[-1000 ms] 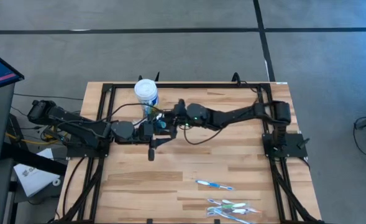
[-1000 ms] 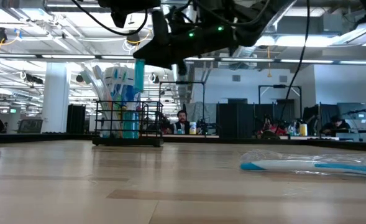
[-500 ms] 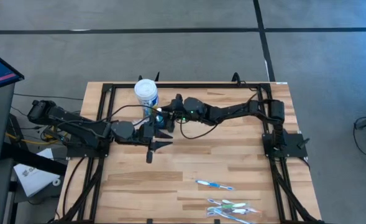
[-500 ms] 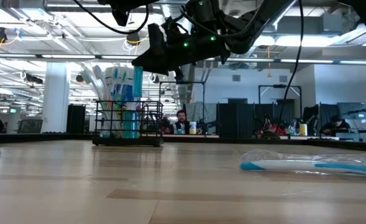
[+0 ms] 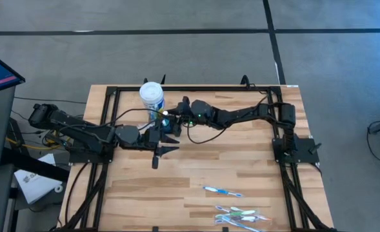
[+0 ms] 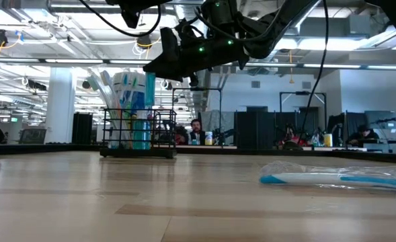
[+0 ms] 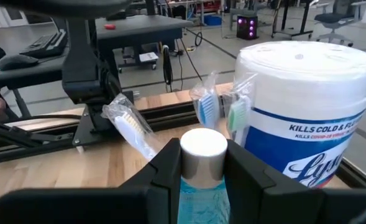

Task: Pick & Place toothbrushing station
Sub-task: Put the mouthwash bottle into the wire organizer

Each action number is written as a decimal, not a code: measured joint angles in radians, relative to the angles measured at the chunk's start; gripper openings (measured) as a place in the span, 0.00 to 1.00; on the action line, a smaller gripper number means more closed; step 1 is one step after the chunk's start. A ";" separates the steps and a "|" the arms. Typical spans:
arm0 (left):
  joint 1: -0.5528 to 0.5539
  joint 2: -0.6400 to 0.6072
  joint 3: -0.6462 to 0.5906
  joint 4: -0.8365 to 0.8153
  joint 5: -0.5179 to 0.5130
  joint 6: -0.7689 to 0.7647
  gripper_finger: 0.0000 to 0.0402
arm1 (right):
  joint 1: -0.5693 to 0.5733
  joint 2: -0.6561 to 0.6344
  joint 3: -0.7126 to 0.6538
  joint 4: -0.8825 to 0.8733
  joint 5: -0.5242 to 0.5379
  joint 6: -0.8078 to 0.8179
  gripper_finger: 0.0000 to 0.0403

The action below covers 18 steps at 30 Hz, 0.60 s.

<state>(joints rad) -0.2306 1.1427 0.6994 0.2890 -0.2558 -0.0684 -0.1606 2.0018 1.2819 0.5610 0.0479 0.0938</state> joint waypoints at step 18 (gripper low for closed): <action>0.000 0.000 0.000 0.000 -0.001 0.000 0.22 | -0.013 0.062 0.003 0.070 -0.022 0.011 0.20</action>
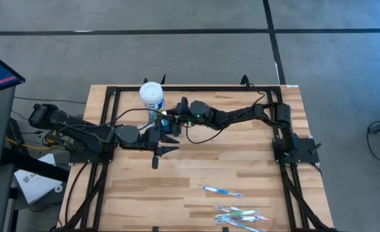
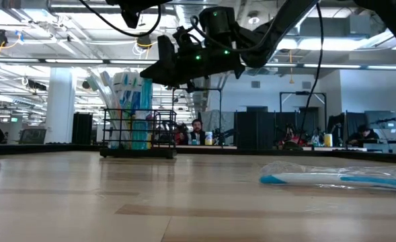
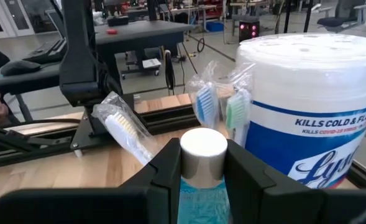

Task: Pick & Place toothbrushing station
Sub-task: Put the mouthwash bottle into the wire organizer

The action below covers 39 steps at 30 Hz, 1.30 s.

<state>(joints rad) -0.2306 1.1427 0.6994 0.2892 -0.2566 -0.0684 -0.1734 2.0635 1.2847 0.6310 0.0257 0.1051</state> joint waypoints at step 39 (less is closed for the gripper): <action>0.000 0.000 -0.014 -0.002 -0.001 0.000 0.22 | -0.011 -0.022 -0.005 -0.019 0.000 -0.036 0.20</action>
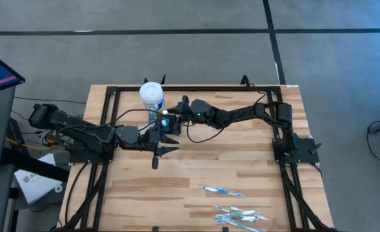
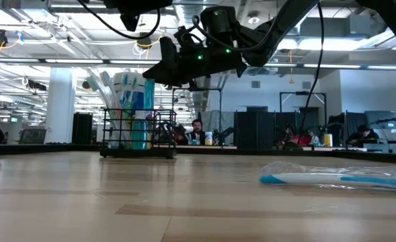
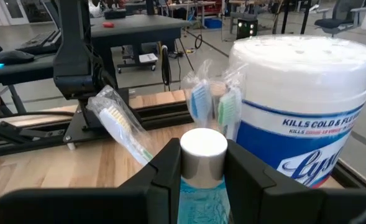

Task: Pick & Place toothbrushing station
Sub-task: Put the mouthwash bottle into the wire organizer

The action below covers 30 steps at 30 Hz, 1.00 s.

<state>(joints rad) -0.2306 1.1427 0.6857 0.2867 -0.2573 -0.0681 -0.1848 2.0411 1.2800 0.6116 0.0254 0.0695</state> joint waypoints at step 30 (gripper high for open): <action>0.000 0.000 0.000 0.002 0.000 0.000 0.22 | 0.003 -0.019 0.000 -0.035 0.000 -0.028 0.20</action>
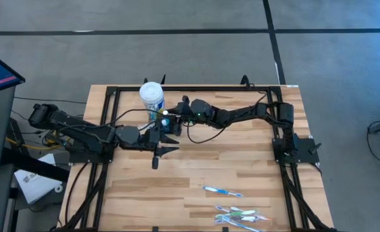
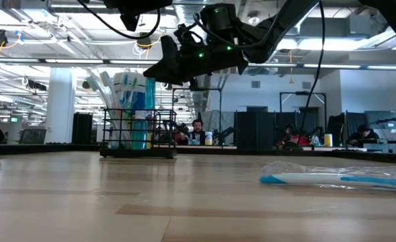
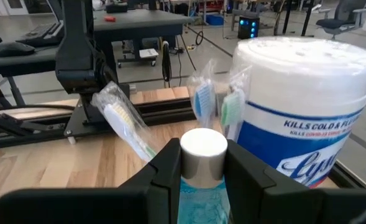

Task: Pick & Place toothbrushing station
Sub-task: Put the mouthwash bottle into the wire organizer

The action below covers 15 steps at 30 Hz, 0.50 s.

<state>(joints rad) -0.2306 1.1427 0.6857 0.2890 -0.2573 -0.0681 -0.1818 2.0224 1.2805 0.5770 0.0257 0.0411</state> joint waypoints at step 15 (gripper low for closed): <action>0.000 0.000 0.000 0.000 0.000 0.000 0.22 | 0.003 0.000 0.000 -0.031 0.000 0.003 0.20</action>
<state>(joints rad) -0.2306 1.1427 0.6857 0.2890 -0.2573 -0.0681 -0.1787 2.0224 1.2804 0.5461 0.0257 0.0442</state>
